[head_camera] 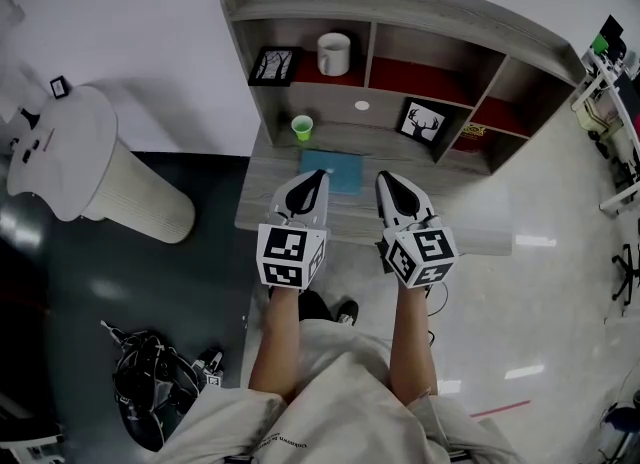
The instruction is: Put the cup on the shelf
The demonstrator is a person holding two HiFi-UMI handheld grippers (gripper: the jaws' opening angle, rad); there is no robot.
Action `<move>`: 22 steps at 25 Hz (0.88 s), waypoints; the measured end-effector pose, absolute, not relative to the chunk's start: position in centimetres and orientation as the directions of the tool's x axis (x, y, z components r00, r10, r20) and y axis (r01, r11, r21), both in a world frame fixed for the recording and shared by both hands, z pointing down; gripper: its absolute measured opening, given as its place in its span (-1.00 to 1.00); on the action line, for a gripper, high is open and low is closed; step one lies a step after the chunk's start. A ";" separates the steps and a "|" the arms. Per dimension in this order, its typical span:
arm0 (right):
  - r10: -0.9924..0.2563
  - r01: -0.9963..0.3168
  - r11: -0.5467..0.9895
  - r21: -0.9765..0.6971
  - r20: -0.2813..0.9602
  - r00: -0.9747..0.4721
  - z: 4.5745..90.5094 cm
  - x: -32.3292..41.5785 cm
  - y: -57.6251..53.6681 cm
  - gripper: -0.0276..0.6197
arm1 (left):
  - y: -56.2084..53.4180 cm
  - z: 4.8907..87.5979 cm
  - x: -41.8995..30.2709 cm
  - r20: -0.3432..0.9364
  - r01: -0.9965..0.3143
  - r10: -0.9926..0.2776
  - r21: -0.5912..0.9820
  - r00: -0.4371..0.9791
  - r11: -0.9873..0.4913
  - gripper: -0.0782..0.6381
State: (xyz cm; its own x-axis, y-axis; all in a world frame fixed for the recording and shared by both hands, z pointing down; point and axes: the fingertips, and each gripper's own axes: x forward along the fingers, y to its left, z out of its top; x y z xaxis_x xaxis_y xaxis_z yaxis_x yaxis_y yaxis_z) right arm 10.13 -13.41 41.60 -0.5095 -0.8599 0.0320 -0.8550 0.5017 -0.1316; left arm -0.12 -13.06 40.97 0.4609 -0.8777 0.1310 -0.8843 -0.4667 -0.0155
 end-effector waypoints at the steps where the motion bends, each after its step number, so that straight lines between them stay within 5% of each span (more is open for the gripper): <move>1: -0.858 -0.853 0.505 -0.131 0.031 -0.513 41.5 10.1 -13.3 -0.87 | -13.0 40.9 -0.2 0.130 -0.885 -0.879 -0.014 0.460 -0.465 -0.75; 22: -0.863 -0.863 0.494 -0.109 0.063 -0.502 41.8 10.3 -13.8 -0.87 | -13.1 41.2 0.0 0.137 -0.886 -0.878 -0.008 0.459 -0.464 -0.75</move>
State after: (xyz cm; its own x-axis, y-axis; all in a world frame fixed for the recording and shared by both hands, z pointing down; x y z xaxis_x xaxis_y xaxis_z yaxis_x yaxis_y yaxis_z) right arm 10.31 -13.80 41.83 -0.5019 -0.8626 0.0635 -0.8627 0.4940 -0.1085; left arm -0.03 -13.11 41.24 0.4588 -0.8779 0.1369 -0.8857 -0.4642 -0.0079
